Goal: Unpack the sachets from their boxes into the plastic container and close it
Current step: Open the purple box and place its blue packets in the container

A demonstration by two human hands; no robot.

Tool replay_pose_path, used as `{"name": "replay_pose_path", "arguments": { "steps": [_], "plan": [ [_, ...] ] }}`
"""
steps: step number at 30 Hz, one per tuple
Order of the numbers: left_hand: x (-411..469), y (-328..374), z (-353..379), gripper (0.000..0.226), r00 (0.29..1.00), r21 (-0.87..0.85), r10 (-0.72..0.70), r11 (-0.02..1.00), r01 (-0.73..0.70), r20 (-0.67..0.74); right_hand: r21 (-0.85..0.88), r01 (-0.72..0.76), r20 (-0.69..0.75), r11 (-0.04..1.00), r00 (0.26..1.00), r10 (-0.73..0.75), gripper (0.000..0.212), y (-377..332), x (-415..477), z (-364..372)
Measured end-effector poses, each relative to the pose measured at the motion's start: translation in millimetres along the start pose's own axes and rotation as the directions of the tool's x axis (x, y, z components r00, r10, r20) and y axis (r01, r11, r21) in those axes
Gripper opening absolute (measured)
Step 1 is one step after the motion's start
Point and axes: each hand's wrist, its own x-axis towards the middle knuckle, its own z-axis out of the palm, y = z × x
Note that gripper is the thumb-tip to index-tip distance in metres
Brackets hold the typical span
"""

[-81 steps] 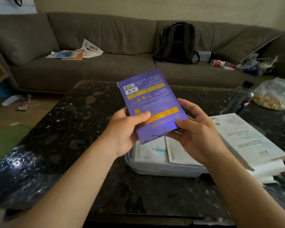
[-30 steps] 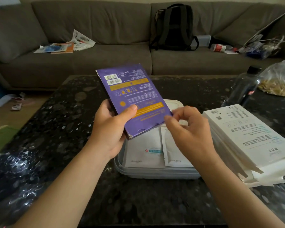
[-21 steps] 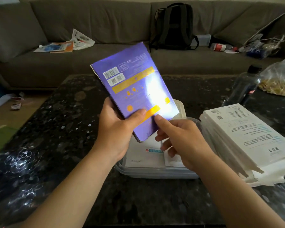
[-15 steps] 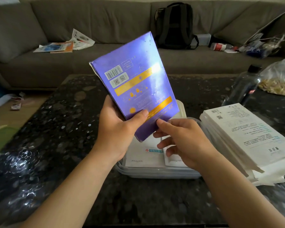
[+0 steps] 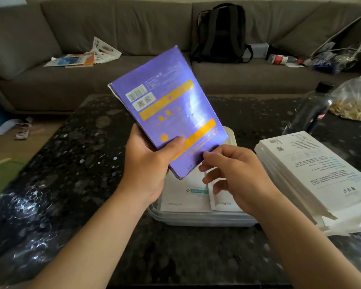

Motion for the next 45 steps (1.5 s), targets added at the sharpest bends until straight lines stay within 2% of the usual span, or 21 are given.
{"name": "replay_pose_path", "arguments": {
  "steps": [4, 7, 13, 19, 22, 24, 27, 29, 35, 39, 42, 45],
  "plan": [
    [-1, 5, -1, 0.067, 0.992, -0.136, -0.127, 0.983, 0.123, -0.023, 0.119, 0.019, 0.027, 0.993, 0.999, -0.022, 0.019, -2, 0, 3],
    [-1, 8, 0, 0.068, 0.982, -0.206, -0.188, 0.962, 0.179, -0.023, 0.187, 0.032, 0.037, 0.982, 0.999, -0.04, 0.023, -3, -1, 5],
    [-2, 9, 0, 0.057, 0.969, -0.233, -0.244, 0.945, 0.231, -0.026, 0.238, 0.042, 0.057, 0.97, 0.997, -0.057, 0.027, -3, -1, 5],
    [-4, 14, 1, 0.066, 0.967, -0.249, -0.254, 0.937, 0.244, -0.009, 0.281, -0.038, 0.089, 0.959, 0.996, 0.013, 0.024, -2, 2, 5],
    [-4, 12, 0, 0.056, 0.971, -0.239, -0.241, 0.942, 0.235, 0.002, 0.203, -0.069, 0.106, 0.977, 0.993, 0.048, 0.051, 2, 0, 12],
    [-5, 10, 1, 0.056, 0.973, -0.229, -0.229, 0.947, 0.224, 0.008, 0.213, -0.049, 0.108, 0.976, 0.994, 0.027, 0.06, 6, -1, 20],
    [-5, 9, 3, 0.061, 0.978, -0.231, -0.209, 0.951, 0.207, 0.015, 0.242, 0.016, 0.1, 0.97, 0.994, -0.041, 0.04, 8, -1, 25],
    [-4, 7, 2, 0.06, 0.98, -0.228, -0.199, 0.953, 0.199, 0.024, 0.254, 0.033, 0.111, 0.967, 0.992, -0.063, 0.034, 8, 0, 24],
    [-2, 8, -2, 0.065, 0.982, -0.219, -0.189, 0.957, 0.191, 0.03, 0.303, 0.041, 0.176, 0.952, 0.98, -0.098, 0.029, 5, -3, 19],
    [-1, 10, -5, 0.067, 0.976, -0.209, -0.212, 0.954, 0.217, 0.043, 0.356, -0.009, 0.18, 0.935, 0.982, -0.059, 0.041, 3, -2, 19],
    [2, 8, -7, 0.059, 0.967, -0.242, -0.252, 0.936, 0.254, 0.04, 0.361, -0.009, 0.153, 0.933, 0.987, -0.049, 0.046, 4, -2, 19],
    [6, 8, -8, 0.041, 0.954, -0.324, -0.301, 0.903, 0.282, -0.011, 0.235, 0.03, 0.019, 0.972, 0.999, -0.036, 0.049, 3, -1, 18]
  ]
}}
